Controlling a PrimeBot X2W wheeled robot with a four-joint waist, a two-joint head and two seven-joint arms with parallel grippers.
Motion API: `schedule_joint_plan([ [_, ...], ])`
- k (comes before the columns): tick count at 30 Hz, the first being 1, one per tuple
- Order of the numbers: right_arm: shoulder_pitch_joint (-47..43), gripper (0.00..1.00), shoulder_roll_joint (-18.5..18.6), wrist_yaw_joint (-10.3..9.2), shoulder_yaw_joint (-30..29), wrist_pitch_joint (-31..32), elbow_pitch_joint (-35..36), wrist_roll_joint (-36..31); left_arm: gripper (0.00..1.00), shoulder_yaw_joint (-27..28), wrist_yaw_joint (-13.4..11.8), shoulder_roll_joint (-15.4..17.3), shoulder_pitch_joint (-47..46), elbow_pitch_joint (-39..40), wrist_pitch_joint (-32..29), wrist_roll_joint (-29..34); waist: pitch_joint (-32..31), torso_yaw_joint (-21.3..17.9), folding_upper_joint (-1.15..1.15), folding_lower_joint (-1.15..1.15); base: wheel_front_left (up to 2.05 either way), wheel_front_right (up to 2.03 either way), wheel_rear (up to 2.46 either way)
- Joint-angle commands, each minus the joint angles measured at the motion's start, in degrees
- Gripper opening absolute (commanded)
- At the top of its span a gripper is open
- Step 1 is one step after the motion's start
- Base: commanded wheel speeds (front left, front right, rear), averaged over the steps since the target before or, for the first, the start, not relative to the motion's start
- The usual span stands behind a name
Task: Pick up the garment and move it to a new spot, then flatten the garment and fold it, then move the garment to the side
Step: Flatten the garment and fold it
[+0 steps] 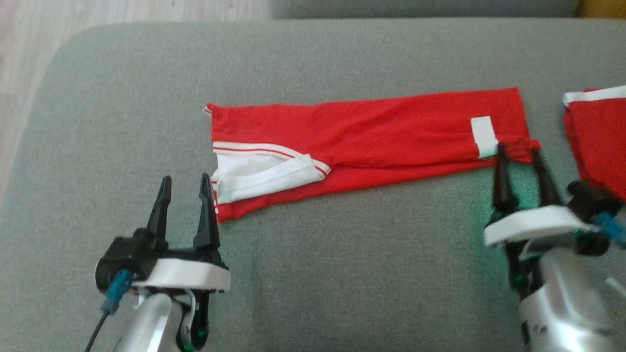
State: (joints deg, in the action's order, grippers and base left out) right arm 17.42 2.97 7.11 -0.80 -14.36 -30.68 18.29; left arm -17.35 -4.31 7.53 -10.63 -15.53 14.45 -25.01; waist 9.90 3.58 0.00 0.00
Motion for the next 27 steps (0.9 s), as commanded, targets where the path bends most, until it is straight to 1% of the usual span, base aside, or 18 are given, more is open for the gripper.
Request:
schedule_joint_plan([
  [1,4.2,1.0,-0.05,0.37,-1.79,-0.39,0.26,-2.64,1.0,2.85,0.8,-0.28,-3.23,1.31,0.54,1.03,1.85,0.4,0.0,0.0,0.0,0.0,0.0],
  [7,11.87,1.0,-0.08,0.37,-13.37,3.06,-8.25,-11.63,1.0,4.36,3.45,-2.15,-5.28,0.91,0.54,3.33,5.06,1.77,0.0,0.0,0.0,0.0,0.0],
  [9,13.93,1.0,-0.08,0.37,-16.18,4.35,-11.4,-13.27,1.0,4.82,4.18,-2.63,-5.79,0.66,0.54,3.88,5.71,2.28,0.0,0.0,0.0,0.0,0.0],
  [10,13.93,1.0,-0.08,0.37,-16.18,4.35,-11.4,-13.27,1.0,4.82,4.18,-2.63,-5.79,0.66,0.54,3.88,5.71,2.28,0.0,0.0,0.0,0.0,0.0],
  [15,17.03,1.0,-0.09,0.37,-21.14,6.81,-19.56,-15.89,1.0,5.95,5.44,-3.5,-6.36,-0.01,0.54,5.01,6.48,3.04,0.0,0.0,0.0,0.0,0.0],
  [18,18.34,1.0,-0.09,0.37,-21.66,7.73,-24.39,-16.47,1.0,6.78,5.95,-3.8,-6.43,-0.24,0.54,5.56,6.65,3.1,0.0,0.0,0.0,0.0,0.0],
  [20,19.23,0.0,-0.09,0.37,-21.15,7.52,-26.87,-16.55,1.0,7.4,6.21,-3.95,-6.44,-0.43,0.54,5.89,6.62,2.85,0.0,0.0,0.0,0.0,0.0],
  [23,20.03,0.0,-0.09,0.37,-22.4,5.91,-27.72,-18.32,1.0,8.18,6.37,-4.12,-6.44,-0.75,0.54,6.4,6.04,2.11,0.0,0.0,0.0,0.0,0.0],
  [25,20.21,0.0,0.09,0.37,-24.37,5.14,-26.66,-20.52,1.0,8.58,6.53,-4.22,-6.37,-0.83,0.54,6.61,5.49,1.52,0.0,0.0,0.0,0.0,0.0],
  [27,20.49,0.0,1.02,0.37,-25.72,5.14,-25.25,-22.63,1.0,8.79,6.76,-4.31,-6.27,-0.95,0.54,6.75,4.93,1.0,0.0,0.0,0.0,0.0,0.0],
])
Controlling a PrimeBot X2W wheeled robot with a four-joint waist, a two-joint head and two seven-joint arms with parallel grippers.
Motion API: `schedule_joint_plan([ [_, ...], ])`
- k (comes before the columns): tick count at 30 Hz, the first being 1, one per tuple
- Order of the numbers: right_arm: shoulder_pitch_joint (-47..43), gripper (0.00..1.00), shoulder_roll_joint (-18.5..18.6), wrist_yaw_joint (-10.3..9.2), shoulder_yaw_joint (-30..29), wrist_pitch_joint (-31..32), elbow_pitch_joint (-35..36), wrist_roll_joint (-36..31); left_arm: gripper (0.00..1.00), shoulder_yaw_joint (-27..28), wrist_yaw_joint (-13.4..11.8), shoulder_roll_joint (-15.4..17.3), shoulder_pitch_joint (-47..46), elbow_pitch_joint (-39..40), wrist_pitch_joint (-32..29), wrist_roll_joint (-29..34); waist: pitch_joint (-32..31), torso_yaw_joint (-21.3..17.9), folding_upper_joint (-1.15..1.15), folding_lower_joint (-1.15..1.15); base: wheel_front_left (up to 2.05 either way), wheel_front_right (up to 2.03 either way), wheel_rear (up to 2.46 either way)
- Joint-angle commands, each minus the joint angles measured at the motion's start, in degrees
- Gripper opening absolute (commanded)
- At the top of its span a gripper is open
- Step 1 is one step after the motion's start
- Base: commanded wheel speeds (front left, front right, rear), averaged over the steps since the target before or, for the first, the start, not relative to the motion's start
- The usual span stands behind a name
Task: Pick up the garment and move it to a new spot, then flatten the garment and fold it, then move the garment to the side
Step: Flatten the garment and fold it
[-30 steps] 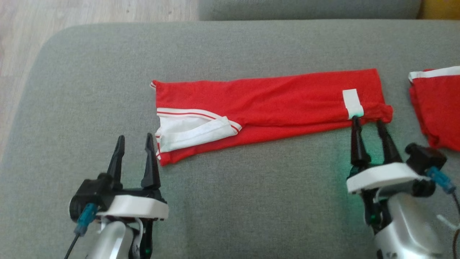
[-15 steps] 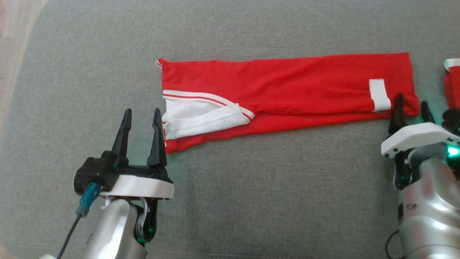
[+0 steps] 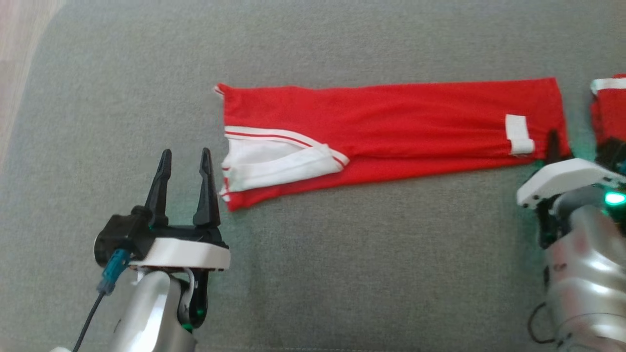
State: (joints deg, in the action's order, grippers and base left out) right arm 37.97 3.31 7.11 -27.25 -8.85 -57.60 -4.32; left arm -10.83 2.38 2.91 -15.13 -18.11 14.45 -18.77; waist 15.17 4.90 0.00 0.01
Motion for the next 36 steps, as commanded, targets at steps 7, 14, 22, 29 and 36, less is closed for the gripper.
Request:
schedule_joint_plan([
  [7,0.4,0.0,6.51,0.37,-0.72,2.42,8.18,-3.01,1.0,2.87,0.58,0.09,-1.66,1.7,0.54,0.36,-2.07,-1.33,0.0,-0.01,0.0,0.0,0.0],
  [14,-1.78,0.0,4.17,0.37,2.96,5.45,16.06,1.11,1.0,2.95,0.65,0.01,-0.39,1.29,0.54,0.46,-5.69,-0.79,0.0,-0.01,0.0,0.0,0.0],
  [22,-4.25,0.0,-0.24,0.37,16.37,8.23,23.6,10.1,1.0,2.55,0.31,-0.02,1.07,1.23,0.54,0.5,-9.62,1.32,0.0,-0.01,0.0,0.0,0.0],
  [29,-6.21,0.0,-0.41,0.37,32.96,8.86,26.12,24.4,1.0,1.55,0.25,-0.02,1.52,1.21,0.55,0.41,-10.86,3.87,0.0,-0.01,0.0,0.0,0.0],
  [36,-7.2,0.0,-0.42,0.37,47.02,5.77,22.53,32.32,1.0,-0.3,0.25,-0.02,1.0,0.92,0.55,-0.23,-10.75,7.32,0.0,-0.01,0.0,0.0,0.0],
])
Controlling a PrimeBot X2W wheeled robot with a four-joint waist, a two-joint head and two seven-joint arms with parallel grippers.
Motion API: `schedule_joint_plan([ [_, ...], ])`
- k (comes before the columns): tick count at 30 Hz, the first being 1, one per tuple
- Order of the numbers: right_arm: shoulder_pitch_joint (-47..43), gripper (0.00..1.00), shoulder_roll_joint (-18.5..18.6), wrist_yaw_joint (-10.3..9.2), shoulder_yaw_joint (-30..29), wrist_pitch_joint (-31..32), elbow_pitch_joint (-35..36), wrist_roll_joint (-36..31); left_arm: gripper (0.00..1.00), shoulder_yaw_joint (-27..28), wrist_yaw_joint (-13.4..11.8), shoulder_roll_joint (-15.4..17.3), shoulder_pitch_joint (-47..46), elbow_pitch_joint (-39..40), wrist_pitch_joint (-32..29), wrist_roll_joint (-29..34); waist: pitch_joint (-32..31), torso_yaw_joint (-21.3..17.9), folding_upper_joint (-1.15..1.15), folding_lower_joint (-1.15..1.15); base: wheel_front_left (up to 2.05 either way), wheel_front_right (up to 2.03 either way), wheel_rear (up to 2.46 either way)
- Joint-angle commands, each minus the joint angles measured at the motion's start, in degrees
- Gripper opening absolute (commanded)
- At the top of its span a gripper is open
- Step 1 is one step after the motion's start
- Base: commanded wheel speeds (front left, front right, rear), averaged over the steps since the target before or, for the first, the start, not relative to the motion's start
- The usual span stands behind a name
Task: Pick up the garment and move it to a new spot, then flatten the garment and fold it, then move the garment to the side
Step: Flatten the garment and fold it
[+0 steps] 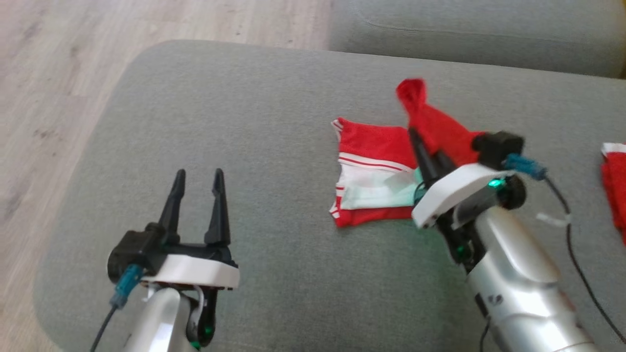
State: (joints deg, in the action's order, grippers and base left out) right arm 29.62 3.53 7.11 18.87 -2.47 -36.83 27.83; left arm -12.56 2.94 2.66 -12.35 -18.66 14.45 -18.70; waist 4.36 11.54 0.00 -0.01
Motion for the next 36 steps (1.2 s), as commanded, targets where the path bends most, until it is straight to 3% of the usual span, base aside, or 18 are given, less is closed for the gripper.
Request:
schedule_joint_plan([
  [1,1.26,0.0,-0.64,0.37,2.15,-1.09,0.9,0.77,1.0,1.12,-0.37,0.22,-1.9,1.41,0.55,-0.34,0.06,1.16,0.0,0.01,0.0,0.0,0.0],
  [16,4.89,0.0,-0.65,0.37,14.26,-7.32,-11.57,7.57,1.0,-1.99,-0.72,0.22,-2.4,0.39,0.55,-0.64,0.94,4.8,0.0,0.01,0.0,0.0,0.0],
  [17,5.24,0.45,-0.65,0.37,15.04,-7.74,-12.16,7.6,1.0,-2.12,-0.71,0.22,-2.49,0.06,0.55,-0.75,0.98,4.91,0.0,0.01,0.0,0.0,0.0],
  [18,5.21,1.0,-0.65,0.37,16.52,-7.16,-12.21,8.45,1.0,-2.48,-0.47,0.22,-2.55,-0.53,0.51,-0.84,1.01,4.99,0.0,0.01,0.0,0.0,0.0],
  [23,5.73,1.0,-0.65,0.37,20.72,-8.87,-10.74,12.29,1.0,-2.89,-0.52,0.22,-2.48,-1.67,0.52,-1.18,0.68,3.89,0.0,0.01,0.0,0.0,0.0],
  [27,6.8,1.0,-0.65,0.37,19.47,-11.32,-12.19,12.14,1.0,-2.73,-0.88,0.22,-2.1,-2.05,0.53,-1.31,-0.22,2.17,0.0,0.01,0.0,0.0,0.0],
  [31,7.77,1.0,-0.65,0.37,14.42,-12.42,-14.66,6.33,1.0,-2.74,-1.06,0.32,-1.79,-2.25,0.53,-1.1,-1.34,0.19,0.0,0.01,0.0,0.0,0.0],
  [34,6.23,1.0,-0.21,0.37,5.81,-12.49,-11.44,-0.51,1.0,-1.71,-1.97,0.53,-1.38,-1.46,0.54,-0.73,-1.89,-1.39,0.0,0.01,0.0,0.0,0.0],
  [36,4.76,1.0,0.0,0.37,3.26,-12.5,-9.51,-2.76,1.0,-1.17,-2.45,0.53,-1.12,-1.13,0.54,-0.64,-2.07,-1.82,0.0,0.01,0.0,0.0,0.0],
])
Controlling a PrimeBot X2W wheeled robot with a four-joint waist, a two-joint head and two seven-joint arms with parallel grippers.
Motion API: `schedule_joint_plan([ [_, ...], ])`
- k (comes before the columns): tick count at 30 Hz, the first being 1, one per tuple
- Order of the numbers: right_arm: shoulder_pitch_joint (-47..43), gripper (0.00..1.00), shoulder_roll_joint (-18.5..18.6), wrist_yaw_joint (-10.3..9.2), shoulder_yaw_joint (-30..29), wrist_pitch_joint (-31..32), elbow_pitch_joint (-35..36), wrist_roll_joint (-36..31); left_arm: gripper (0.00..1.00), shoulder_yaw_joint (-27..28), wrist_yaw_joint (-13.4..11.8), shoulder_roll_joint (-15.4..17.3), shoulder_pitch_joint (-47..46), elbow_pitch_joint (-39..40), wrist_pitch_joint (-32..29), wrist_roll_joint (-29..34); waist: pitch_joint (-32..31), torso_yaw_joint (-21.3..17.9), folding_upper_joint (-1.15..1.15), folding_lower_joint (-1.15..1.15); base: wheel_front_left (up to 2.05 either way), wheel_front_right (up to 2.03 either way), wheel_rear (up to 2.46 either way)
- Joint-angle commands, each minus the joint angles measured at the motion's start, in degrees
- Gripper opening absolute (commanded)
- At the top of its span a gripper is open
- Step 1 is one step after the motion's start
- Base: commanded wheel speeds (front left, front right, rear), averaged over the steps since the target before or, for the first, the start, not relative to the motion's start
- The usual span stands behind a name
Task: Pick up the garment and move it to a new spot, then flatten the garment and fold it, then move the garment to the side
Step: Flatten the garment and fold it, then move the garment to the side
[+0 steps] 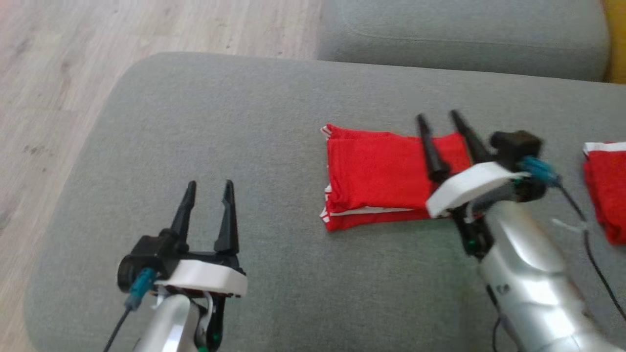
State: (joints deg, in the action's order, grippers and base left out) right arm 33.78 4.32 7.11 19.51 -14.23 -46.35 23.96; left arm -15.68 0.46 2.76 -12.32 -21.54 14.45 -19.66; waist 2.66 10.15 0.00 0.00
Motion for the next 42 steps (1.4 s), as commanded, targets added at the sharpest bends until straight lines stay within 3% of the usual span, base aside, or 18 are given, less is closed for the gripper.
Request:
schedule_joint_plan([
  [1,-1.07,1.0,-0.56,0.37,-0.16,-0.74,2.38,-0.96,1.0,2.33,-0.28,0.43,-0.84,2.0,0.54,0.43,-0.53,-0.85,0.0,0.0,0.0,0.0,0.0],
  [6,-11.36,1.0,-0.37,0.37,-12.71,-0.75,15.28,-12.2,1.0,3.82,-0.93,0.4,0.75,3.29,0.54,0.82,-0.56,-2.98,0.0,0.0,0.0,0.0,0.0],
  [10,-18.94,1.0,-1.15,0.37,-17.55,-0.76,21.25,-17.68,1.0,4.89,-0.74,0.44,2.05,4.06,0.54,1.41,-0.46,-4.47,0.0,0.0,0.0,0.0,0.0],
  [16,-25.13,1.0,-1.42,0.37,-18.17,-0.69,25.16,-17.16,1.0,5.99,-0.29,0.36,3.64,4.24,0.54,2.33,0.2,-5.52,0.0,0.0,0.0,0.0,0.0],
  [24,-24.43,1.0,-1.43,0.37,-18.15,0.6,26.92,-16.58,1.0,5.57,0.43,0.2,2.09,4.07,0.54,2.58,2.04,-4.9,0.0,0.0,0.0,0.0,0.0],
  [31,-17.84,1.0,-1.44,0.37,-19.39,5.53,23.53,-19.7,1.0,3.35,1.52,0.14,-0.12,4.18,0.54,2.02,5.61,-2.15,0.0,0.0,0.0,0.0,0.0],
  [35,-11.59,1.0,-1.44,0.37,-22.11,10.64,15.54,-18.21,1.0,1.92,1.34,0.13,-1.47,4.06,0.54,0.99,8.04,0.52,0.0,0.0,0.0,0.0,0.0],
  [42,-5.2,1.0,-1.44,0.37,-24.46,13.8,4.12,-19.96,1.0,0.93,0.87,0.12,-2.9,4.25,0.54,0.11,10.11,3.3,0.0,0.0,0.0,0.0,0.0],
])
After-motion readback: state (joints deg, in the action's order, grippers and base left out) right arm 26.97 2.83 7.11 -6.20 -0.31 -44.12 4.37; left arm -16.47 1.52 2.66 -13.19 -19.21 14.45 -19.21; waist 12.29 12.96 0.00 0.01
